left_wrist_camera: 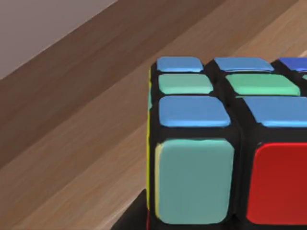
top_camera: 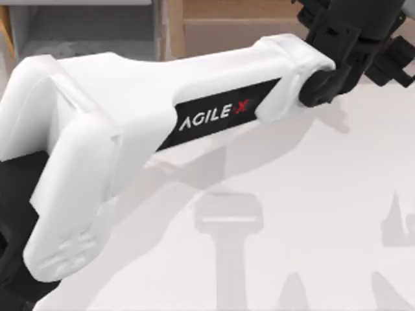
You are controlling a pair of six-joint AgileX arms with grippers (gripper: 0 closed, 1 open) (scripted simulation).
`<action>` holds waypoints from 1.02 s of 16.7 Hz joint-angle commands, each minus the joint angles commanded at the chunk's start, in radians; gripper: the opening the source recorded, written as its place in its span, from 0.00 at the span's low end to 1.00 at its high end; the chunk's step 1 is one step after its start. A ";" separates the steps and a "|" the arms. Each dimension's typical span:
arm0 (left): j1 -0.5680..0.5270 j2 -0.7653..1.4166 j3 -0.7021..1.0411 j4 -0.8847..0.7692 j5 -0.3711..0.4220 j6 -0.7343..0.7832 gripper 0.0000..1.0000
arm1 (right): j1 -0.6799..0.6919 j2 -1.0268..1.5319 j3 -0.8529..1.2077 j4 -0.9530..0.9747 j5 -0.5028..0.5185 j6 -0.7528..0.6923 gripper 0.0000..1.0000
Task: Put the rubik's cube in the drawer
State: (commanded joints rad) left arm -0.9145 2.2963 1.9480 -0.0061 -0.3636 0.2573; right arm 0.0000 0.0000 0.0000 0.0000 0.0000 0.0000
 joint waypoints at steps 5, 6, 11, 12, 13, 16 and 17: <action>-0.031 -0.035 0.109 -0.364 0.139 0.082 0.00 | 0.000 0.000 0.000 0.000 0.000 0.000 1.00; -0.025 -0.039 0.132 -0.440 0.163 0.096 0.00 | 0.000 0.000 0.000 0.000 0.000 0.000 1.00; 0.079 -0.051 0.254 -0.825 0.261 0.148 0.00 | 0.000 0.000 0.000 0.000 0.000 0.000 1.00; 0.113 -0.052 0.280 -0.901 0.276 0.155 0.00 | 0.000 0.000 0.000 0.000 0.000 0.000 1.00; 0.156 -0.051 0.306 -0.975 0.288 0.160 0.00 | 0.000 0.000 0.000 0.000 0.000 0.000 1.00; 0.301 -0.045 0.388 -1.189 0.316 0.168 0.00 | 0.000 0.000 0.000 0.000 0.000 0.000 1.00; 0.359 -0.041 0.418 -1.254 0.322 0.168 0.00 | 0.000 0.000 0.000 0.000 0.000 0.000 1.00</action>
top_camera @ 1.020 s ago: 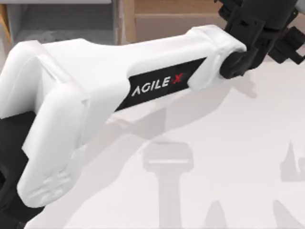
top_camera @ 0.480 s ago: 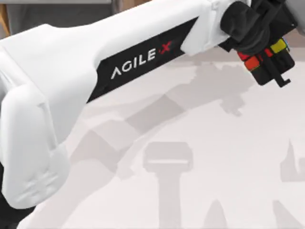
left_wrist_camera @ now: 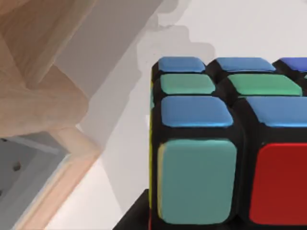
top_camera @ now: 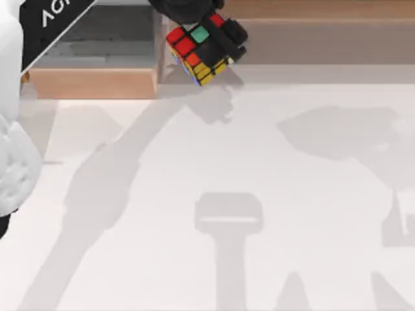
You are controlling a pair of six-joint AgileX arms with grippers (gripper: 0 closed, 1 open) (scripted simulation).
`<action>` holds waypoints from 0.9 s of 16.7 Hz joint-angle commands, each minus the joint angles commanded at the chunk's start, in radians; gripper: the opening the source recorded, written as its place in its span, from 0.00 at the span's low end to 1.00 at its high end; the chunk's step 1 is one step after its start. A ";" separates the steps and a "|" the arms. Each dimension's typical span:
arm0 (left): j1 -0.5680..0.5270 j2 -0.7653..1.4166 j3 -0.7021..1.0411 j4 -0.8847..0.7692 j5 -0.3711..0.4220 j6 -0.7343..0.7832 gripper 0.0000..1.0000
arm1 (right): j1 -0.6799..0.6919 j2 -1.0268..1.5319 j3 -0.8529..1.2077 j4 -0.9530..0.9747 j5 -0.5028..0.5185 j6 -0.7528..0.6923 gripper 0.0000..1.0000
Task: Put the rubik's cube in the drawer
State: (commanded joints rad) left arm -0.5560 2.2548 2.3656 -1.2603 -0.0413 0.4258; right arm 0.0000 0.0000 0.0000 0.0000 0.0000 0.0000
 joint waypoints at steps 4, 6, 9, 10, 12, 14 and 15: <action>0.250 0.042 0.127 -0.224 0.013 -0.008 0.00 | 0.000 0.000 0.000 0.000 0.000 0.000 1.00; 0.380 0.085 0.196 -0.304 0.016 -0.017 0.00 | 0.000 0.000 0.000 0.000 0.000 0.000 1.00; 0.575 0.148 0.313 -0.385 0.015 -0.033 0.00 | 0.000 0.000 0.000 0.000 0.000 0.000 1.00; 0.636 0.168 0.353 -0.404 0.015 -0.038 0.00 | 0.000 0.000 0.000 0.000 0.000 0.000 1.00; 0.742 0.226 0.425 -0.423 0.017 -0.049 0.00 | 0.000 0.000 0.000 0.000 0.000 0.000 1.00; 0.813 0.315 0.476 -0.428 0.026 -0.058 0.00 | 0.000 0.000 0.000 0.000 0.000 0.000 1.00; 0.835 0.365 0.493 -0.427 0.032 -0.061 0.00 | 0.000 0.000 0.000 0.000 0.000 0.000 1.00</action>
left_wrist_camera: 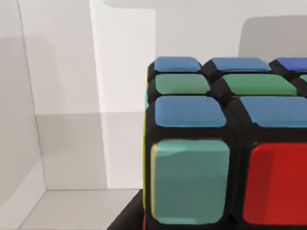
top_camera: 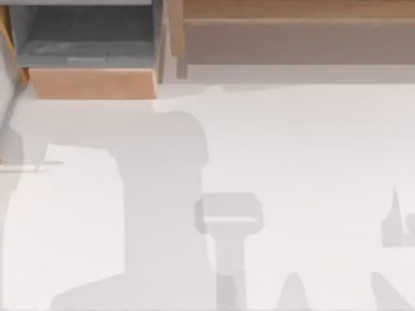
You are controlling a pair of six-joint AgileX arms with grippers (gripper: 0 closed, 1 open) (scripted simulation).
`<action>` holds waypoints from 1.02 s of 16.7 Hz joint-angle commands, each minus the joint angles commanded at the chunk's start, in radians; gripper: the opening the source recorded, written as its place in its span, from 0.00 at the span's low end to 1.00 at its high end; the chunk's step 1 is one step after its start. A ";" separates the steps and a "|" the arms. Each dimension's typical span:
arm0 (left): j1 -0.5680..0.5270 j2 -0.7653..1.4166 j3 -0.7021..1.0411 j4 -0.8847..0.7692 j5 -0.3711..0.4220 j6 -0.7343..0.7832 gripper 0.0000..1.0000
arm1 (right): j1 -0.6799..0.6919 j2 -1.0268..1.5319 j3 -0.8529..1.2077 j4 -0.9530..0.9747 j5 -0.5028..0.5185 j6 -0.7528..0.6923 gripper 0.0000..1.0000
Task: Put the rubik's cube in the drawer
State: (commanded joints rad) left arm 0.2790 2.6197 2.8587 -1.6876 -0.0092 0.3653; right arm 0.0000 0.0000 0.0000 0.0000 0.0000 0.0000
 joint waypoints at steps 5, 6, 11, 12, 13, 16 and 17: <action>0.049 0.150 0.044 -0.013 0.020 -0.007 0.00 | 0.000 0.000 0.000 0.000 0.000 0.000 1.00; 0.049 0.150 0.044 -0.013 0.020 -0.007 0.00 | 0.000 0.000 0.000 0.000 0.000 0.000 1.00; 0.049 0.150 0.044 -0.013 0.020 -0.007 0.00 | 0.000 0.000 0.000 0.000 0.000 0.000 1.00; 0.049 0.150 0.044 -0.013 0.020 -0.007 0.08 | 0.000 0.000 0.000 0.000 0.000 0.000 1.00; 0.049 0.150 0.044 -0.013 0.020 -0.007 0.15 | 0.000 0.000 0.000 0.000 0.000 0.000 1.00; 0.049 0.150 0.044 -0.013 0.020 -0.007 0.38 | 0.000 0.000 0.000 0.000 0.000 0.000 1.00; 0.049 0.150 0.044 -0.013 0.020 -0.007 0.45 | 0.000 0.000 0.000 0.000 0.000 0.000 1.00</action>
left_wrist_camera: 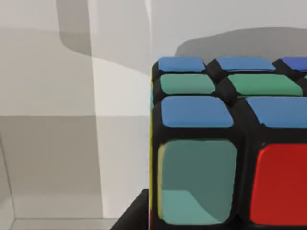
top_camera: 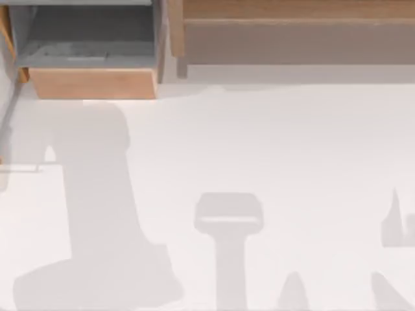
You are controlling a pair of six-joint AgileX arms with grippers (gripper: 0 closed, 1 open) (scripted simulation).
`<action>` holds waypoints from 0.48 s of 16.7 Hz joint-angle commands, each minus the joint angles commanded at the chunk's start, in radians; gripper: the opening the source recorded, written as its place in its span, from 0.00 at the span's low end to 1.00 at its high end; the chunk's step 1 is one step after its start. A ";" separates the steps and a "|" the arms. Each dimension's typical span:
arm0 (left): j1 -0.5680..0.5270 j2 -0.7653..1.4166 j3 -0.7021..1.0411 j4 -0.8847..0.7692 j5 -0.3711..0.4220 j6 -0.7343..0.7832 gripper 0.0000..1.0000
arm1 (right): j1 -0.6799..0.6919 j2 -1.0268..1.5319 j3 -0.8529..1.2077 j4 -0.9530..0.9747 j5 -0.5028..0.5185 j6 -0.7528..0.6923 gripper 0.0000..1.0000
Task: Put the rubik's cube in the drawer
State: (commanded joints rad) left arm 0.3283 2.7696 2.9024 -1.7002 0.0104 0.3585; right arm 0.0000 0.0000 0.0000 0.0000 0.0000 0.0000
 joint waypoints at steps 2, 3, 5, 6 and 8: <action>0.000 0.000 0.000 0.000 0.000 0.000 0.60 | 0.000 0.000 0.000 0.000 0.000 0.000 1.00; 0.000 0.000 0.000 0.000 0.000 0.000 0.68 | 0.000 0.000 0.000 0.000 0.000 0.000 1.00; 0.000 0.000 0.000 0.000 0.000 0.000 0.83 | 0.000 0.000 0.000 0.000 0.000 0.000 1.00; 0.000 0.000 0.000 0.000 0.000 0.000 0.90 | 0.000 0.000 0.000 0.000 0.000 0.000 1.00; 0.000 0.000 0.000 0.000 0.000 0.000 1.00 | 0.000 0.000 0.000 0.000 0.000 0.000 1.00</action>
State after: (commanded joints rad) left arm 0.3283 2.7696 2.9024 -1.7002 0.0104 0.3585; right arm 0.0000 0.0000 0.0000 0.0000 0.0000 0.0000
